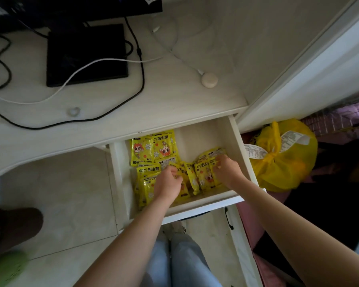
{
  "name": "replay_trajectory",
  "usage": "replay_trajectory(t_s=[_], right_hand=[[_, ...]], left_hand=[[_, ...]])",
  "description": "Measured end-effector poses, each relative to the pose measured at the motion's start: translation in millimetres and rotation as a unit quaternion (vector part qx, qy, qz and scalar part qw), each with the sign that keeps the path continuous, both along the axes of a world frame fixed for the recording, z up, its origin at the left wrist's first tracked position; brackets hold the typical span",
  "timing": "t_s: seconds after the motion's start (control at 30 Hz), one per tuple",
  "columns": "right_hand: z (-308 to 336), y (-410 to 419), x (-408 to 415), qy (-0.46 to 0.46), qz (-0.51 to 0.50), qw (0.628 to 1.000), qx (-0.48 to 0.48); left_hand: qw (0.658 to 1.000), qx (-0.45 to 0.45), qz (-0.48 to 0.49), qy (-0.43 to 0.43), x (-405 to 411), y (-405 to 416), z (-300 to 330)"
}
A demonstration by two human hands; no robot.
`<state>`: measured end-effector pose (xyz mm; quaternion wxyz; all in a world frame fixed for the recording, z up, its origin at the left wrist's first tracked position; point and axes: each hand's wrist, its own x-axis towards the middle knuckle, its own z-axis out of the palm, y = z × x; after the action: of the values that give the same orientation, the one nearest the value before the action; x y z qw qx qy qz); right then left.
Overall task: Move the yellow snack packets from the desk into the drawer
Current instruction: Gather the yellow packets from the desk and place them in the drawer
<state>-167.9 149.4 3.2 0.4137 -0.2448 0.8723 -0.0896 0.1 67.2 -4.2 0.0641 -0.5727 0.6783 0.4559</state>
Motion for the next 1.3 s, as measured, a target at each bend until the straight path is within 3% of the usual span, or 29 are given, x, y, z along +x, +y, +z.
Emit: replay_trajectory(t_s=[0.2,0.47,0.8,1.3], right_hand=[[23.7,-20.4,46.8,0.000,0.100,0.994,-0.045],[53.4,-59.2,136.5,-0.002,0.244,0.966,-0.080],[66.8,-97.6,287.2,0.021,0.444,0.891,-0.088],[85.1,-212.3,517.7,0.055,0.571,0.806,-0.144]], left_hand=[[0.998,-0.047,0.026,0.028,55.4,-13.1,30.4],[0.991,-0.103,0.083,-0.005,150.5,-10.6,56.4],[0.980,-0.128,0.124,-0.092,303.6,-2.0,63.8],[0.944,-0.200,0.220,-0.140,554.8,-64.7,80.4]])
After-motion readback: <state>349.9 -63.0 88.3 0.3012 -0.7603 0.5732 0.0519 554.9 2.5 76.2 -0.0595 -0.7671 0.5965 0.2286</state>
